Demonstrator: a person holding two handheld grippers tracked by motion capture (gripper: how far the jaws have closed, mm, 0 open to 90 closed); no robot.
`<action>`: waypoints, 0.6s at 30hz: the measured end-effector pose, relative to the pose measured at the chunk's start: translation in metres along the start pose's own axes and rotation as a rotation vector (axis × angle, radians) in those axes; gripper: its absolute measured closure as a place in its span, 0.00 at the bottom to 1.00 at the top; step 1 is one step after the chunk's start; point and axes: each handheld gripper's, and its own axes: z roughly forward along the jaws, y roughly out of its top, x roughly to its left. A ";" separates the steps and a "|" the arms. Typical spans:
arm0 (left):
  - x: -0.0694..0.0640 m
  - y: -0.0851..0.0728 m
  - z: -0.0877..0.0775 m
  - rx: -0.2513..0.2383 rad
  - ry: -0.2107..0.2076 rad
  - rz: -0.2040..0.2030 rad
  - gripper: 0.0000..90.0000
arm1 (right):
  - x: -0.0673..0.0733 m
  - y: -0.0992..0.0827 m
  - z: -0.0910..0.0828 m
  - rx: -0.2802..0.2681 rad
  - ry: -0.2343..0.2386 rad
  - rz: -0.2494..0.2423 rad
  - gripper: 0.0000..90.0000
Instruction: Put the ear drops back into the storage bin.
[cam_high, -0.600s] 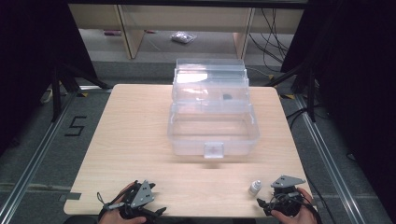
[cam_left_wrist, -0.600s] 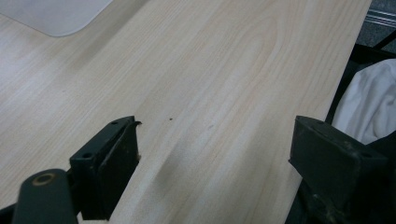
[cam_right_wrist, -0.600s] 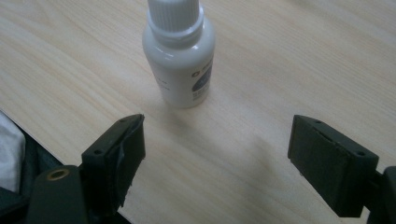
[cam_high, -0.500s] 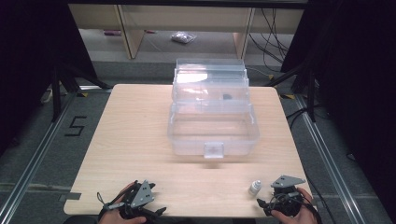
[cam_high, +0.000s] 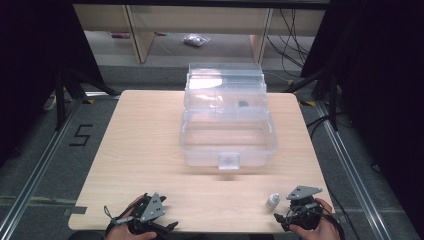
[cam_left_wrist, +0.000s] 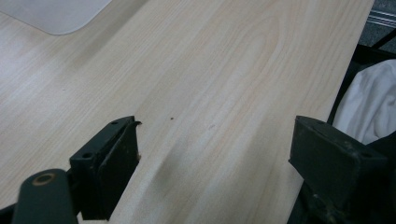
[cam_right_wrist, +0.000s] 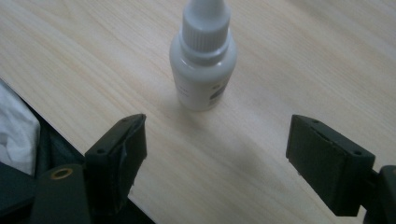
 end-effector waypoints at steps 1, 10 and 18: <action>0.000 0.000 0.000 0.007 -0.001 -0.001 0.17 | -0.001 0.001 0.000 -0.014 -0.008 -0.030 0.24; 0.000 0.000 0.000 0.009 0.004 0.000 0.17 | 0.001 0.010 0.000 0.016 -0.004 -0.072 0.25; 0.000 0.000 0.000 0.008 0.002 -0.002 0.17 | 0.006 0.026 0.001 0.054 0.000 -0.108 0.25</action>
